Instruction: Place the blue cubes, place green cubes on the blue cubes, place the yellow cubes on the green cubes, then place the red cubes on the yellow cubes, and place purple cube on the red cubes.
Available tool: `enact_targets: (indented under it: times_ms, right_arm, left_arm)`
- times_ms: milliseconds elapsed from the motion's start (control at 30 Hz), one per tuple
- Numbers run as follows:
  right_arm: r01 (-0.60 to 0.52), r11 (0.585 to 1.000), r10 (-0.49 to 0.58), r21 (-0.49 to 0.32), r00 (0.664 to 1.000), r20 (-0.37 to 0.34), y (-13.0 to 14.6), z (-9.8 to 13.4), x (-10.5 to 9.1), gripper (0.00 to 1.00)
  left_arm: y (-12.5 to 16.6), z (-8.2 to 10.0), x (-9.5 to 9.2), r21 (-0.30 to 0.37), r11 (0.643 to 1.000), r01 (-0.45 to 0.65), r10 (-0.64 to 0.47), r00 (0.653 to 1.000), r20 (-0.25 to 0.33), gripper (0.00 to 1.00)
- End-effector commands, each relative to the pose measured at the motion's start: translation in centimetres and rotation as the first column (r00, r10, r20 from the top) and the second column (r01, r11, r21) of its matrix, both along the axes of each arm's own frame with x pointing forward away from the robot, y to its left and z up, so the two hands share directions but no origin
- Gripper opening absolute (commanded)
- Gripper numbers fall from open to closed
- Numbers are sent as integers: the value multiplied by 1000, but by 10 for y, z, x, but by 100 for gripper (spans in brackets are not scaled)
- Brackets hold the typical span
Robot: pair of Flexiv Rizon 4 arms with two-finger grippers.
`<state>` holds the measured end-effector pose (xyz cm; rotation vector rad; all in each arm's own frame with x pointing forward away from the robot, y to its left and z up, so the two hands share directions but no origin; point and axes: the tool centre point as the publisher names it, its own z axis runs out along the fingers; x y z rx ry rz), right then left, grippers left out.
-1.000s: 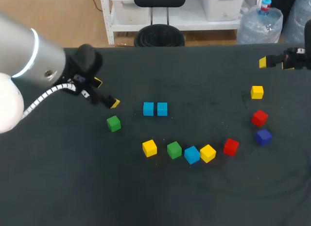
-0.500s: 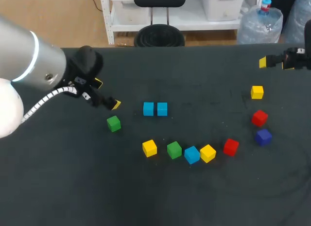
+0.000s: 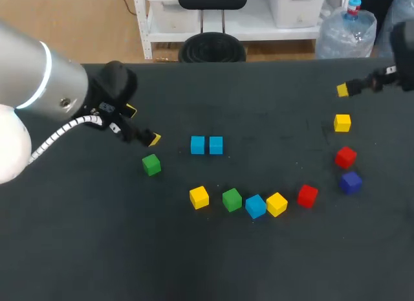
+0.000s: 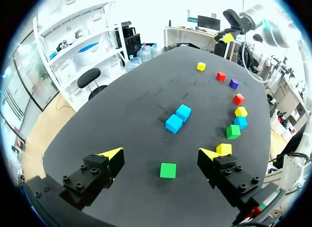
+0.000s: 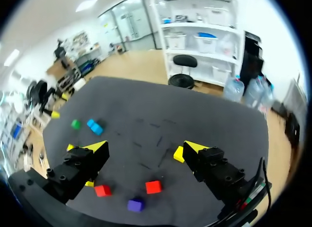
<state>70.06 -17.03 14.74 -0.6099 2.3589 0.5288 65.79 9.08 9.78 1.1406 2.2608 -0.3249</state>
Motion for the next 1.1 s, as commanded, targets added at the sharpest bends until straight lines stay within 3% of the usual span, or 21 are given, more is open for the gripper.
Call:
enact_targets:
  times_ms: [33, 233, 367, 500, 667, 733, 800, 900, 1100]
  right_arm:
    - [-185, 982, 186, 25, 981, -60, 4, 3, 2, 100]
    - [-451, 892, 448, -38, 891, -79, 14, -1, -21, 100]
    - [-558, 826, 554, -81, 829, -69, 14, -4, -25, 100]
    - [-667, 739, 665, -96, 745, -59, 14, -6, -27, 100]
    - [-814, 571, 813, -111, 579, -62, 13, -10, -31, 100]
    - [-847, 521, 848, -107, 528, -53, 13, -10, -31, 100]
    - [-888, 440, 892, -132, 449, -44, 14, -11, -33, 100]
    - [-929, 336, 939, -156, 344, -22, 15, -11, -34, 100]
    - [-971, 161, 987, -178, 164, 1, 16, -11, -35, 100]
  left_arm:
    - [-1, 0, -1, 5, 1000, -5, 5, 1000, 1, 100]
    - [-1, 0, -1, 5, 1000, -5, 5, 1000, 1, 100]
    - [-1, 0, -1, 5, 1000, -5, 5, 1000, 1, 100]
    - [-1, 0, -1, 5, 1000, -5, 5, 1000, 1, 100]
    - [-1, 0, -1, 5, 1000, -5, 5, 1000, 1, 100]
    - [-1, 0, -1, 5, 1000, -5, 5, 1000, 1, 100]
    - [-1, 0, -1, 5, 1000, -5, 5, 1000, 1, 100]
    - [-1, 0, -1, 5, 1000, -5, 5, 1000, 1, 100]
    - [-1, 0, -1, 5, 1000, -5, 5, 1000, 1, 100]
